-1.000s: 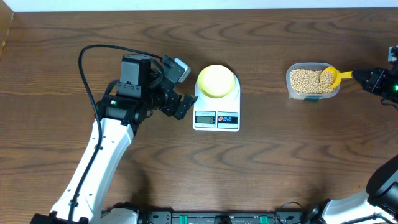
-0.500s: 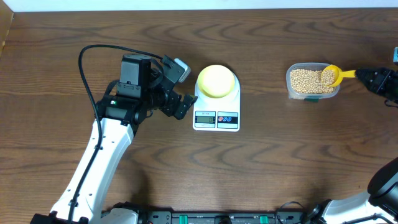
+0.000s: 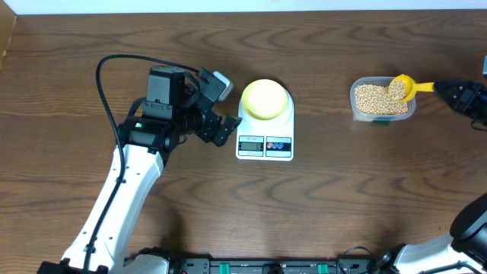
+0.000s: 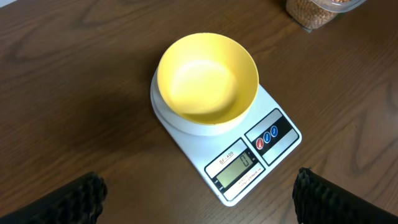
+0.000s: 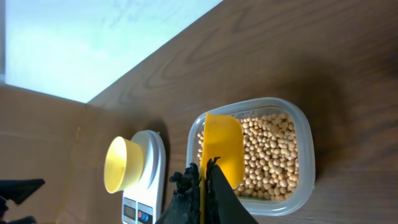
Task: Scoop item into bowl and weigh 50g on scale
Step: 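Drag the scoop through the soybeans and tilt it up to fill, then lift the filled scoop and carry it left over the yellow bowl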
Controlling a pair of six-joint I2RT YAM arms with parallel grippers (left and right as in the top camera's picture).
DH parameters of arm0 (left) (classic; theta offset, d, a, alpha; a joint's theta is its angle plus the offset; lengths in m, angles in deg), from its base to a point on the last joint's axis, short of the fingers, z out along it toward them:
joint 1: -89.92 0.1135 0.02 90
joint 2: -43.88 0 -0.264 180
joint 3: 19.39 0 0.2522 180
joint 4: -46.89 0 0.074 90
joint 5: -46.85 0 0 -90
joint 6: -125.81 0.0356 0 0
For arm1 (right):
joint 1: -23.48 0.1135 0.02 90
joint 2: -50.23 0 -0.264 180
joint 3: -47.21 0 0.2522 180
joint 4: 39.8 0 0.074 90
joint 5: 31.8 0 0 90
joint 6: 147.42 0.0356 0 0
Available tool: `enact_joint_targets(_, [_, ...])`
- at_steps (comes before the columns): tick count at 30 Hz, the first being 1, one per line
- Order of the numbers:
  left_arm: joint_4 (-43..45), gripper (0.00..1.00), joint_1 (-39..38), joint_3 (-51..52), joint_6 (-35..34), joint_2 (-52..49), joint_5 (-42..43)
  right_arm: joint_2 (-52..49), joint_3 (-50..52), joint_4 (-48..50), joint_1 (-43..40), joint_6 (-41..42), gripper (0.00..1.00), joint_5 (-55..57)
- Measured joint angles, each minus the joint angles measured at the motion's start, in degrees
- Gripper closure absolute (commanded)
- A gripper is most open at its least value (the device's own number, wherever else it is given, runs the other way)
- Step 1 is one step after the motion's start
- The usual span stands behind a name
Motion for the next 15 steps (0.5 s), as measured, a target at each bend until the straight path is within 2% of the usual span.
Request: enact_joint_targets(15, [0.0,0.02,0.0,0.0,0.0,0.0,0.0,0.0,0.0,4.5,2.4,8.9,0.99,-2.4])
